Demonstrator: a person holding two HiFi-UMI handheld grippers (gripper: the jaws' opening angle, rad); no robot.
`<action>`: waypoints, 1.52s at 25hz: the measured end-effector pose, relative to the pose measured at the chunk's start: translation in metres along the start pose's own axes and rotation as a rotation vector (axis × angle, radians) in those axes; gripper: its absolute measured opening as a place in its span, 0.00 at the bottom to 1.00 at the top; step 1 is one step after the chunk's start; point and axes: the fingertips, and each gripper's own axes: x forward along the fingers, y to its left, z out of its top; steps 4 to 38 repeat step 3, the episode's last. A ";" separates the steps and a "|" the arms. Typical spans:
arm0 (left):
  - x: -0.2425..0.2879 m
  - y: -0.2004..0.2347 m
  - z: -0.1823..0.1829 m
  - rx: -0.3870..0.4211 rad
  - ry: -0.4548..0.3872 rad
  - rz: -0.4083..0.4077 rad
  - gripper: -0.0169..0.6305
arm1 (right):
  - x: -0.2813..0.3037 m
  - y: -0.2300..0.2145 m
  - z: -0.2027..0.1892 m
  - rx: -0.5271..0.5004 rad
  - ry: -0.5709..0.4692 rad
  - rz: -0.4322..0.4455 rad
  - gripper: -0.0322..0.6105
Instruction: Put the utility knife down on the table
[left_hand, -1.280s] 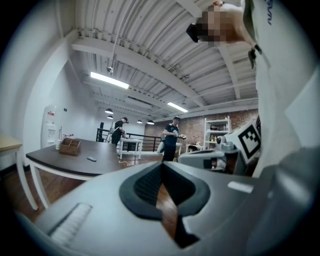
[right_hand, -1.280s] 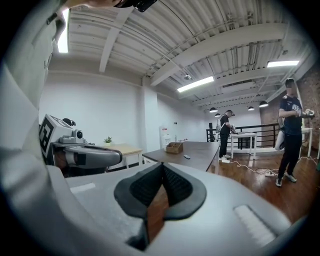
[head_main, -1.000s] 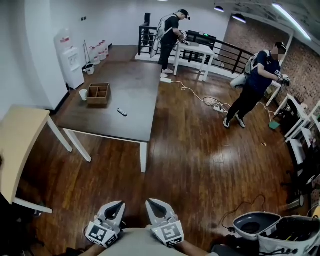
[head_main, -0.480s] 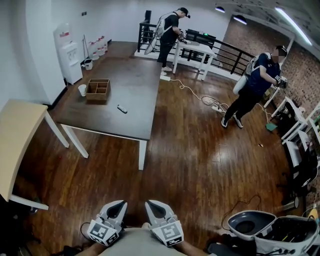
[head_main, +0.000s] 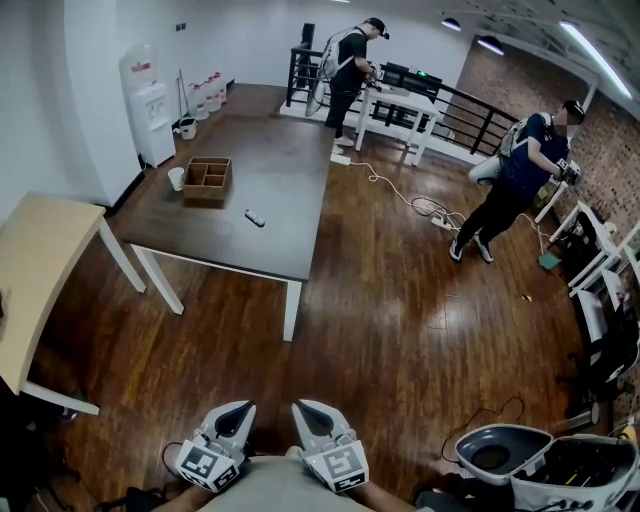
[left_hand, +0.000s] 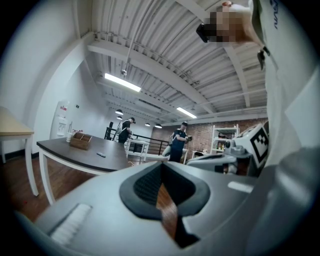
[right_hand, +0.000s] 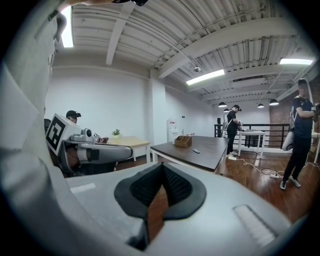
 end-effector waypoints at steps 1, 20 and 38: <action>-0.001 0.000 0.000 0.000 -0.001 -0.002 0.03 | 0.000 0.001 0.001 0.000 -0.001 0.000 0.05; -0.002 0.000 0.000 -0.001 -0.005 -0.008 0.03 | 0.000 0.002 0.001 -0.002 -0.002 0.001 0.05; -0.002 0.000 0.000 -0.001 -0.005 -0.008 0.03 | 0.000 0.002 0.001 -0.002 -0.002 0.001 0.05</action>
